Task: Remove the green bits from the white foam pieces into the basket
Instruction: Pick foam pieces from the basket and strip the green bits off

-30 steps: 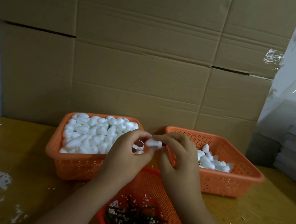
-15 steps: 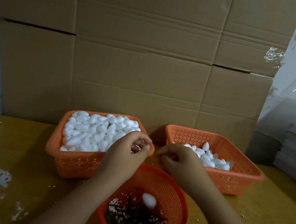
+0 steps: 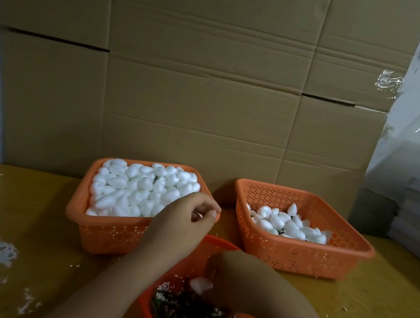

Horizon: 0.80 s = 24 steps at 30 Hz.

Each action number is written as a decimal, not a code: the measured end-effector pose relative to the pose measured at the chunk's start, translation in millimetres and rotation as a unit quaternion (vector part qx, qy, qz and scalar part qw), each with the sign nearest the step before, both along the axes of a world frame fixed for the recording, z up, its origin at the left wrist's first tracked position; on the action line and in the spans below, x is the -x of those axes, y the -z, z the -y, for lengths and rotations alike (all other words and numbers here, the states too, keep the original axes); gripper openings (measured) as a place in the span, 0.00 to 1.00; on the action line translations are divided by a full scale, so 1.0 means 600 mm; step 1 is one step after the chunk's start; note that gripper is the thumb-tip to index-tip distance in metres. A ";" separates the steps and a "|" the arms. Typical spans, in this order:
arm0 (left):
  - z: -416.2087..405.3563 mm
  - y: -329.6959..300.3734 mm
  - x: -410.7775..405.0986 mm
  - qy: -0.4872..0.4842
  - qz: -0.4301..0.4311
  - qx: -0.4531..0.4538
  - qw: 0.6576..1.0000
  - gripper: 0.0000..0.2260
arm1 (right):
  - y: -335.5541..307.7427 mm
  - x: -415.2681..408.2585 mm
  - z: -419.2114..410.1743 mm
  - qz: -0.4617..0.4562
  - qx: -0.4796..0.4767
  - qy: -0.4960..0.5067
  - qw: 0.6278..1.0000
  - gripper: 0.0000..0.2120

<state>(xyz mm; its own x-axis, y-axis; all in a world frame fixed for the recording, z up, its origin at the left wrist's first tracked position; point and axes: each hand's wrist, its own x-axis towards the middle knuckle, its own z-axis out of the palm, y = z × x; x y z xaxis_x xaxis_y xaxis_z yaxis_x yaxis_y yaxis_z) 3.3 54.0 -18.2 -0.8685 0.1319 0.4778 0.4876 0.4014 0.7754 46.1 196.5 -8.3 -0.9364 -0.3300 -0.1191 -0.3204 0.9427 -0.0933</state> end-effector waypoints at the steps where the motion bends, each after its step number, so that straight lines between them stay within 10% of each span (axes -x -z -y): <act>1: 0.001 0.000 0.001 0.008 0.008 0.018 1.000 0.09 | -0.004 -0.001 -0.001 -0.019 0.023 -0.005 1.000 0.20; 9: 0.014 -0.024 0.003 0.089 0.039 0.033 0.995 0.07 | -0.033 0.005 -0.014 -0.220 0.211 0.007 0.952 0.11; 24: 0.027 -0.041 -0.008 0.131 0.089 -0.067 0.985 0.13 | -0.044 0.004 -0.010 -0.271 0.398 0.031 0.876 0.12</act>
<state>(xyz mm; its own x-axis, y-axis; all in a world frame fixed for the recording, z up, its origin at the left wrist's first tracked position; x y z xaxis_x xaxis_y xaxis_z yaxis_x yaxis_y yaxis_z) 8.0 37.7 6.3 -0.8848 0.3076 0.3501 0.4127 0.1679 0.8953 43.7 202.7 18.0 -0.8035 -0.0533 0.5929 -0.4711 0.6660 -0.5784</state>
